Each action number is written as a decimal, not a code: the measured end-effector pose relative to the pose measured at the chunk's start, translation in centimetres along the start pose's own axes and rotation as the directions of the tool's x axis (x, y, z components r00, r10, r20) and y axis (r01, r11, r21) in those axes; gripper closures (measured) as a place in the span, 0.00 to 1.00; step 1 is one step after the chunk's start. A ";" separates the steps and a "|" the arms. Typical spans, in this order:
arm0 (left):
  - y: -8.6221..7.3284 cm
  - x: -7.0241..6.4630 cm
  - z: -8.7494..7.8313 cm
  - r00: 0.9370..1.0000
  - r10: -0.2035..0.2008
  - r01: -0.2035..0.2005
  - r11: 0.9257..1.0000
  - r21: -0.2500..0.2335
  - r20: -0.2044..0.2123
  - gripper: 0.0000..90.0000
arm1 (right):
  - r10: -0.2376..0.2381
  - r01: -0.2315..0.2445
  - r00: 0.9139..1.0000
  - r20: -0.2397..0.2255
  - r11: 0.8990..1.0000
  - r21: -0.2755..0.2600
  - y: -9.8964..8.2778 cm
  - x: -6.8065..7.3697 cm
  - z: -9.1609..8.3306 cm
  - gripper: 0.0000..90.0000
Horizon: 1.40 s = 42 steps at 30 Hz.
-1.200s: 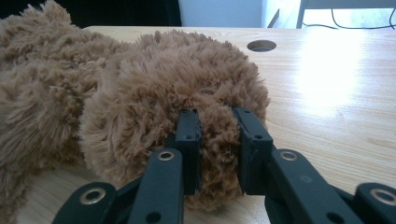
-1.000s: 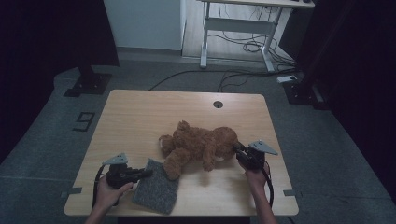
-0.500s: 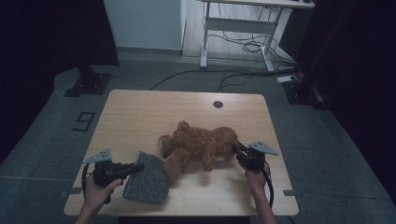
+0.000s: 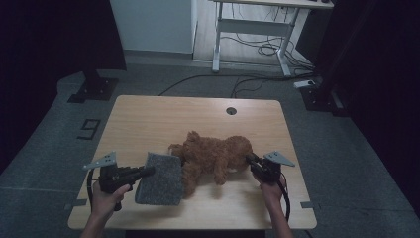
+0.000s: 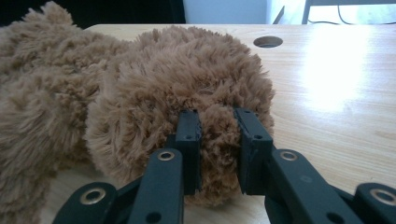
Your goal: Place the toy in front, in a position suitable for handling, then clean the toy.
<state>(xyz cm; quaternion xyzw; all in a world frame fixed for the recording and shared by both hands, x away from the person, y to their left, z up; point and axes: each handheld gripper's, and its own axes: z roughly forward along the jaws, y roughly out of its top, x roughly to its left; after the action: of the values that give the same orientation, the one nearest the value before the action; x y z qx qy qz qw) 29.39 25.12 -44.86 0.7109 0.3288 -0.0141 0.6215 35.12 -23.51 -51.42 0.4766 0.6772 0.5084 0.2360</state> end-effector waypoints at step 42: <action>2.4 -2.5 14.3 0.997 0.072 -0.072 0.985 0.155 0.010 0.90 | 0.012 -0.013 0.999 -0.050 1.000 -0.007 -0.9 0.6 -1.0 0.81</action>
<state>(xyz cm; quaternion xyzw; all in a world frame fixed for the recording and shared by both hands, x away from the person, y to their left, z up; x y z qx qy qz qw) 34.16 11.20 -44.97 0.7686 0.2995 -0.0188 0.5650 33.64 -23.44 -51.74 0.4670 0.6782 0.5241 0.2174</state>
